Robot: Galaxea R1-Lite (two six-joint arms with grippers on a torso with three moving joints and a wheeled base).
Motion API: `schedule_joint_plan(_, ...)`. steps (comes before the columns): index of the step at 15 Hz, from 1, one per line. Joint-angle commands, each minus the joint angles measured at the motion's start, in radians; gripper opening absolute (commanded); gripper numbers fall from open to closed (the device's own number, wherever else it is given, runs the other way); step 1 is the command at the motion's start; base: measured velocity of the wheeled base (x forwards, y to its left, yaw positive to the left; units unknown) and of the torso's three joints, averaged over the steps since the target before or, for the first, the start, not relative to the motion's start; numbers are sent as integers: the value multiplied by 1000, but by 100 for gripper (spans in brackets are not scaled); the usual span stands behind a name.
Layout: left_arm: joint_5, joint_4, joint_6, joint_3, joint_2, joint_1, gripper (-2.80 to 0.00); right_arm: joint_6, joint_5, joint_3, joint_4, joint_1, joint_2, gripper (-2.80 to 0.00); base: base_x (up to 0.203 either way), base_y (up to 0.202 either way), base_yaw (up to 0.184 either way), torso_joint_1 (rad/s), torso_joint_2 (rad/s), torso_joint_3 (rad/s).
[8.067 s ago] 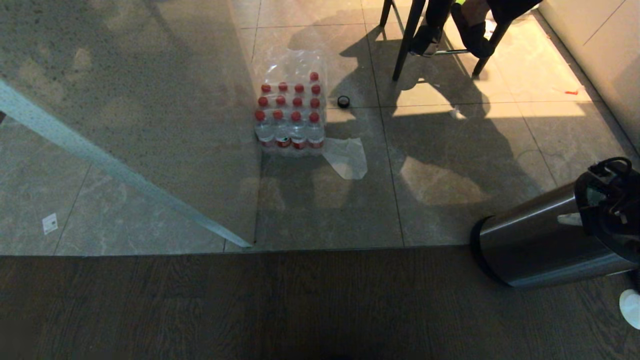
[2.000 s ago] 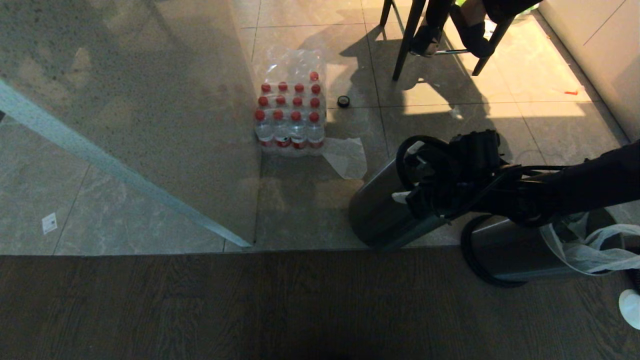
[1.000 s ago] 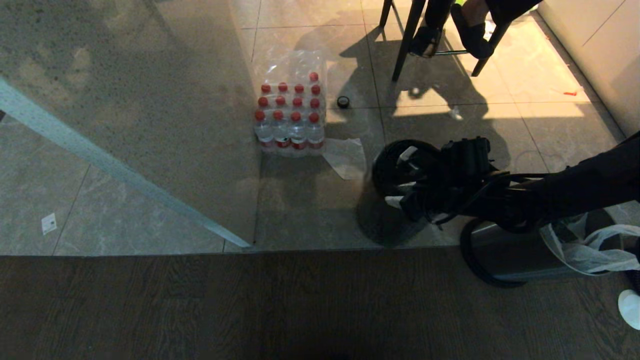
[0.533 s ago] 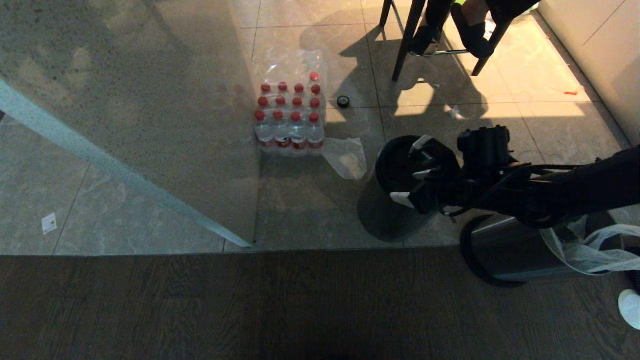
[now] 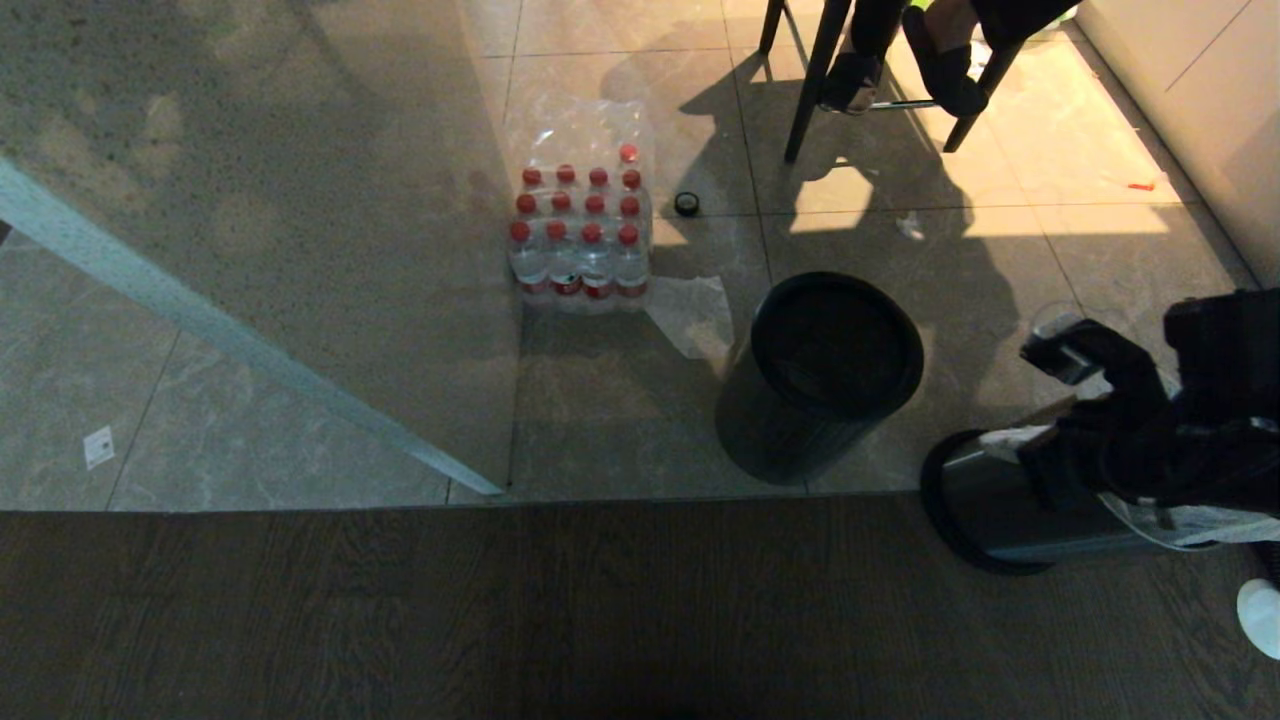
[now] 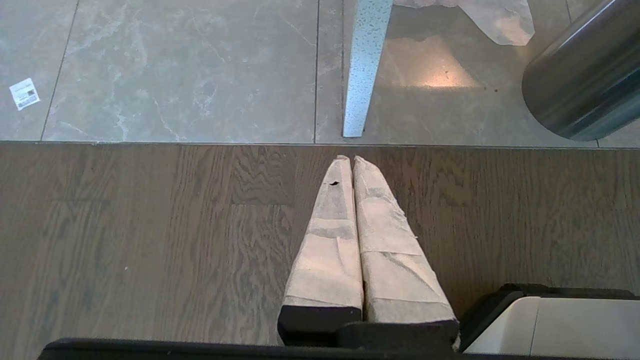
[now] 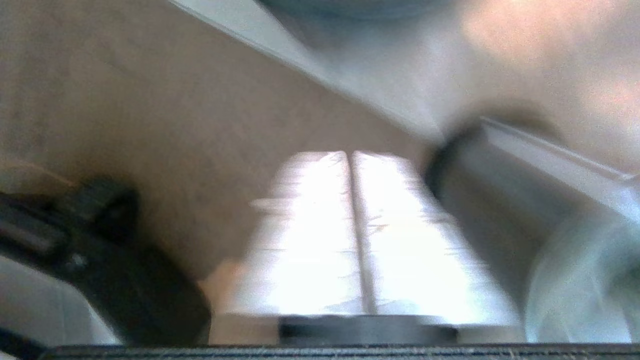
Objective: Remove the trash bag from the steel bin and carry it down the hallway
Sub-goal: Pick up the trash bag
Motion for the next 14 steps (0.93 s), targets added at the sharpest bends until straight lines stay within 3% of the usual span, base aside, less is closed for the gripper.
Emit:
schedule_joint_plan(1, 0, 0, 0, 0, 0, 0, -280, 0, 1, 78, 23, -163, -165, -280, 0, 0, 0, 0, 0, 0)
schedule_joint_plan(5, 0, 0, 0, 0, 0, 0, -280, 75, 0, 168, 105, -372, -312, -280, 0, 0, 0, 0, 0, 0)
schedule_joint_plan(9, 0, 0, 0, 0, 0, 0, -280, 105, -12, 251, 120, -632, -314, -280, 0, 0, 0, 0, 0, 0)
schedule_joint_plan(10, 0, 0, 0, 0, 0, 0, -280, 128, -11, 248, 112, -681, -284, 0, 0, 0, 0, 0, 0, 0)
schedule_joint_plan(14, 0, 0, 0, 0, 0, 0, -280, 207, -10, 200, 79, -816, -125, 0, 0, 0, 0, 0, 0, 0)
